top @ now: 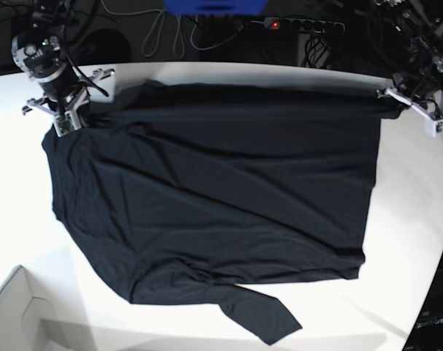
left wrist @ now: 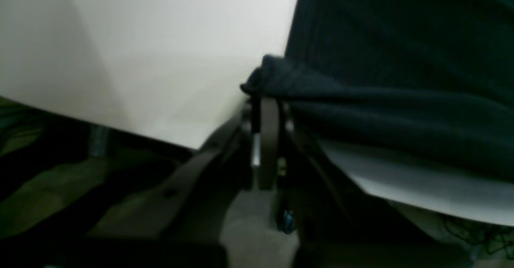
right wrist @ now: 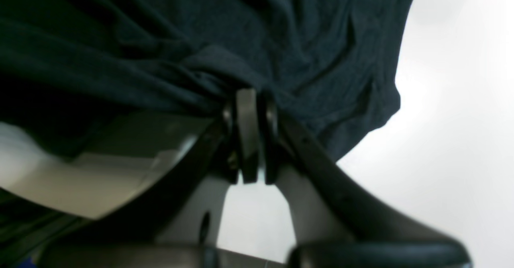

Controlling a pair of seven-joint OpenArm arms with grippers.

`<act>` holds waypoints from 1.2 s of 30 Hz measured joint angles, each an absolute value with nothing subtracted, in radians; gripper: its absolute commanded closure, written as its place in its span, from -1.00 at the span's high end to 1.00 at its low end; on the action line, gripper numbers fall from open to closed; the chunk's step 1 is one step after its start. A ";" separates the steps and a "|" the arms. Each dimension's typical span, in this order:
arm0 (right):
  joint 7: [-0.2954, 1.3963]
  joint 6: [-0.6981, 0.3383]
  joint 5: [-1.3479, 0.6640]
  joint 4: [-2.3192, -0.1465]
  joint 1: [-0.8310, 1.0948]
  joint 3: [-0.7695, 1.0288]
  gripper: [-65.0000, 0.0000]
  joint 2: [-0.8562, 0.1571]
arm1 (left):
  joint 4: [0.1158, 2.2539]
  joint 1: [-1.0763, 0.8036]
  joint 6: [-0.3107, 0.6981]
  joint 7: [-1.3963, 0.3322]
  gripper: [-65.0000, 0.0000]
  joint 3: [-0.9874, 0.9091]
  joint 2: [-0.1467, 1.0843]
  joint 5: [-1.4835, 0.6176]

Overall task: Layout the t-shirt on the table in an organized manner, then fold the t-shirt properly
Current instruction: 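Hold the collar edge taut with both grippers, then open the right gripper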

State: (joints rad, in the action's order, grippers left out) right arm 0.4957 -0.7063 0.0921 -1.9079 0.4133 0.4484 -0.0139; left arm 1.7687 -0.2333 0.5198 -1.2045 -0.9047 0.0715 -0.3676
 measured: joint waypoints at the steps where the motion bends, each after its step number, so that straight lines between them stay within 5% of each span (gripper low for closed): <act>1: 0.497 -0.706 0.093 -1.908 0.413 0.449 -1.00 -0.014 | 1.764 -0.231 0.520 -1.204 -1.00 -0.905 0.072 -0.367; 27: 0.497 -0.706 0.097 -1.906 0.393 0.383 -1.00 -0.044 | 1.615 -0.156 0.521 -1.201 -0.99 -0.906 0.097 -0.363; 36: 0.497 -0.706 0.097 -1.906 0.394 0.381 -1.00 -0.044 | 1.625 -0.208 0.521 -1.200 -0.23 -0.905 0.097 -0.364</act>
